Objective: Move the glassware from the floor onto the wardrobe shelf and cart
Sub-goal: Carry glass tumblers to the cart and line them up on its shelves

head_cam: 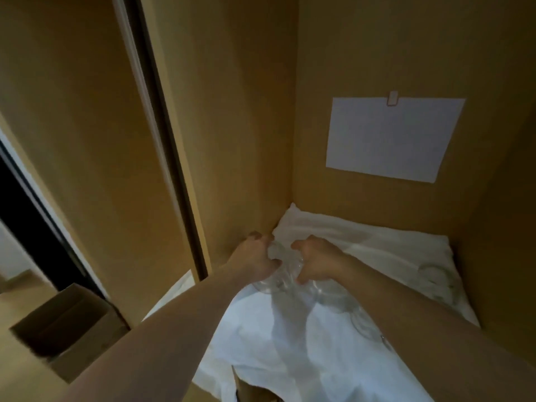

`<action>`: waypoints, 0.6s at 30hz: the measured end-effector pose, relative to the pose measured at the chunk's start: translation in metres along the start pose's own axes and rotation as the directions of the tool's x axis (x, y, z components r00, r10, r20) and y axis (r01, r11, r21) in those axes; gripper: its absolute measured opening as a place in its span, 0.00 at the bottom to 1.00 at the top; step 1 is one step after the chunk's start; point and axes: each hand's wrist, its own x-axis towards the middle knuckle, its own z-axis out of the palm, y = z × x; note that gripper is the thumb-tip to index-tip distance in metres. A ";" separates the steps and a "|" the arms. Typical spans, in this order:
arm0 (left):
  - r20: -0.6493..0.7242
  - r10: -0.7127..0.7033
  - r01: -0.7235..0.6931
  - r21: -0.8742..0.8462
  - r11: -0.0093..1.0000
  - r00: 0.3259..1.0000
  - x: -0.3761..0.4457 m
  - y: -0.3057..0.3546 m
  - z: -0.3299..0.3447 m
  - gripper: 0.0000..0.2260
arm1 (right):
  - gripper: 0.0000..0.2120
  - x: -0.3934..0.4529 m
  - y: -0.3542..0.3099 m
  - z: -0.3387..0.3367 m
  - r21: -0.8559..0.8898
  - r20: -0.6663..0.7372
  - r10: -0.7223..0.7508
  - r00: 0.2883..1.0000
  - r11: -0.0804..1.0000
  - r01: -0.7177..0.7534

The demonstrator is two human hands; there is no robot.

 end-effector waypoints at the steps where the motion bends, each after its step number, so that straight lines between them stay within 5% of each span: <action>1: 0.033 -0.009 0.009 0.005 1.000 0.999 0.013 0.001 0.004 0.30 | 0.43 0.009 0.002 0.000 -0.015 0.039 -0.005 0.999 1.000 0.006; 5: 0.233 -0.091 0.092 0.009 0.996 0.968 0.062 0.001 0.025 0.39 | 0.32 0.040 0.004 -0.005 -0.041 0.152 -0.040 0.988 0.998 0.047; 11: 0.463 -0.213 0.232 0.015 0.973 0.860 0.099 0.012 0.019 0.19 | 0.24 0.066 -0.004 -0.017 -0.152 0.318 -0.025 0.948 0.985 0.077; 15: 0.578 -0.243 0.268 0.044 0.962 0.779 0.102 0.021 0.015 0.27 | 0.22 0.071 -0.004 -0.018 -0.156 0.317 -0.022 0.948 0.985 0.075; 18: 0.552 -0.255 0.287 0.030 0.958 0.794 0.098 0.021 0.013 0.30 | 0.23 0.066 -0.007 -0.020 -0.158 0.318 -0.038 0.947 0.983 0.092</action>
